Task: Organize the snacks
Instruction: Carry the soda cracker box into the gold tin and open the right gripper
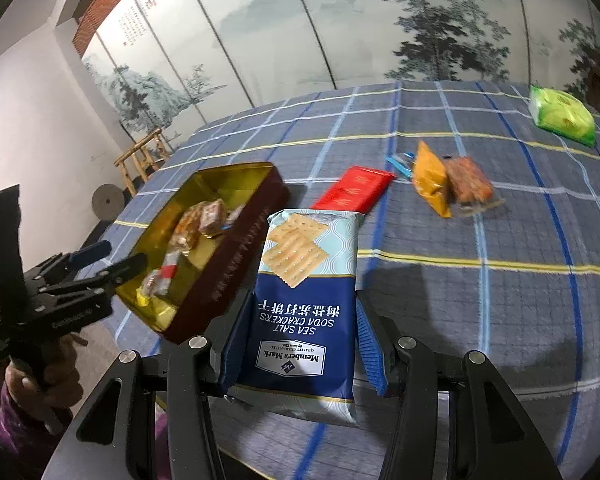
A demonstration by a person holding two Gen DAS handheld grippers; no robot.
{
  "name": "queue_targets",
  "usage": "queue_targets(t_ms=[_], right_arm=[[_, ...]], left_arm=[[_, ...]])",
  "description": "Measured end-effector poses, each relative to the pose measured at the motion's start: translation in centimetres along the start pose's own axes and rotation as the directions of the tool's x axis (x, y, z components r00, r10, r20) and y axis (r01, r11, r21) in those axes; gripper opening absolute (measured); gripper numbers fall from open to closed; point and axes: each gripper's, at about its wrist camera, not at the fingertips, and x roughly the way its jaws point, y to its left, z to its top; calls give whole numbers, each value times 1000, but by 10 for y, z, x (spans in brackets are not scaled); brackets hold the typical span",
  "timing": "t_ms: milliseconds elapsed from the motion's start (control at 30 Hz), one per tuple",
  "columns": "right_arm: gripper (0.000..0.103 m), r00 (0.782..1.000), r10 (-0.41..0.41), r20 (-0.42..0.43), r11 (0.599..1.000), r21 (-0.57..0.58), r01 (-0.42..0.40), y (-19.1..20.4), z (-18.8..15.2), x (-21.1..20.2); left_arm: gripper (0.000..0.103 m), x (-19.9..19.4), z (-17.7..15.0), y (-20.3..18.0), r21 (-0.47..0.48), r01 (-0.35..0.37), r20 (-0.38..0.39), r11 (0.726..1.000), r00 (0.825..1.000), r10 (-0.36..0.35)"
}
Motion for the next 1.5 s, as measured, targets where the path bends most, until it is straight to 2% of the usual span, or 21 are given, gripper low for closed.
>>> queue_targets(t_ms=[333, 467, 967, 1233, 1500], right_arm=[[51, 997, 70, -21, 995, -64, -72, 46, 17, 17], [51, 995, 93, -41, 992, -84, -96, 62, 25, 31], [51, 983, 147, -115, 979, -125, -161, 109, 44, 87], [51, 979, 133, -156, 982, -114, -151, 112, 43, 118], [51, 977, 122, -172, 982, -121, -144, 112, 44, 129]], left_arm=[[78, 4, -7, 17, -32, -2, -18, 999, 1000, 2], [81, 5, -10, 28, -60, -3, -26, 998, 1000, 1], [81, 16, -19, 67, -141, -17, -69, 990, 998, 7], [82, 18, -19, 72, -144, -25, -69, 989, 997, 15], [83, 22, -19, 74, -142, -31, -78, 989, 997, 20]])
